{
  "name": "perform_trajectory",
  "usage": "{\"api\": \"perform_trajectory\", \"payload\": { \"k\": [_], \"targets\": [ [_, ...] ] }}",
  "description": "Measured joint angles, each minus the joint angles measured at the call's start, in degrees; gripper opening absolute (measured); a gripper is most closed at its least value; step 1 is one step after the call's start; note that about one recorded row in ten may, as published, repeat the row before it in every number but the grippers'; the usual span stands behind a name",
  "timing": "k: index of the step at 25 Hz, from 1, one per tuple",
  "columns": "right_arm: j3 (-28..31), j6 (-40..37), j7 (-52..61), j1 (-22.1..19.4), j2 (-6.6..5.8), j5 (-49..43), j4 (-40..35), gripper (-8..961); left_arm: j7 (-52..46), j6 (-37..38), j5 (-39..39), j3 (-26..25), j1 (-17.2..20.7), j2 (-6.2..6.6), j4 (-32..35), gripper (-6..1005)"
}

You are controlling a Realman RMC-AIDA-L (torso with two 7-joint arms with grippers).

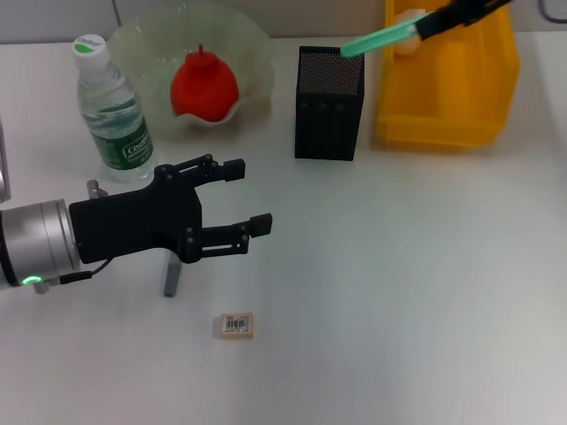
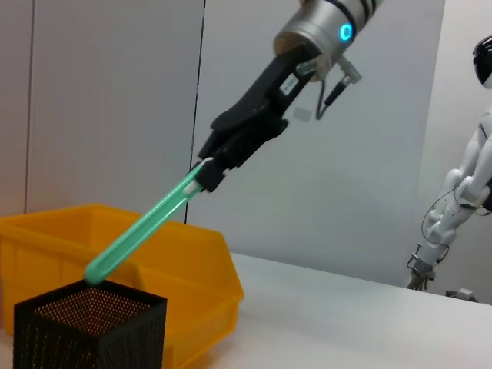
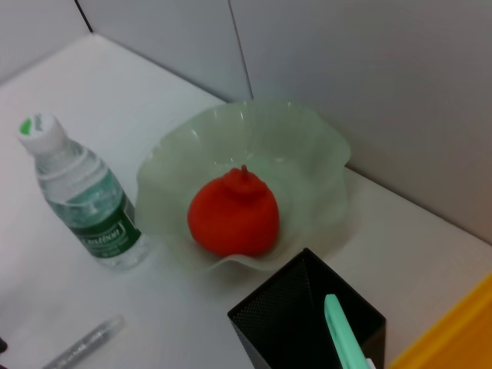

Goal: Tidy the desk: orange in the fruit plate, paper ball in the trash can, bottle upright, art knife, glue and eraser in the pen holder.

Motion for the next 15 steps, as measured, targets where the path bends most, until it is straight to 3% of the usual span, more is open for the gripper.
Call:
{"api": "perform_trajectory", "payload": {
  "k": [8, 11, 12, 15],
  "targets": [
    [-7.0, 6.2, 1.8, 3.9, 1.65, -2.2, 4.7, 142, 0.5, -0.1, -0.1, -0.5, 0.0, -0.36, 0.0, 841],
    [-8.2, 8.2, 2.8, 4.8, 2.79, -5.0, 5.6, 143, 0.5, -0.1, -0.1, -1.1, 0.0, -0.42, 0.0, 841],
    [-8.4, 9.0, 2.9, 5.3, 3.7, -6.3, 5.8, 143, 0.5, -0.1, -0.2, -1.2, 0.0, -0.48, 0.0, 841],
    [-8.5, 9.3, 2.9, 5.4, 4.37, -6.9, 5.9, 143, 0.5, -0.1, -0.2, -1.3, -0.2, -0.55, -0.2, 841]
  ]
}}
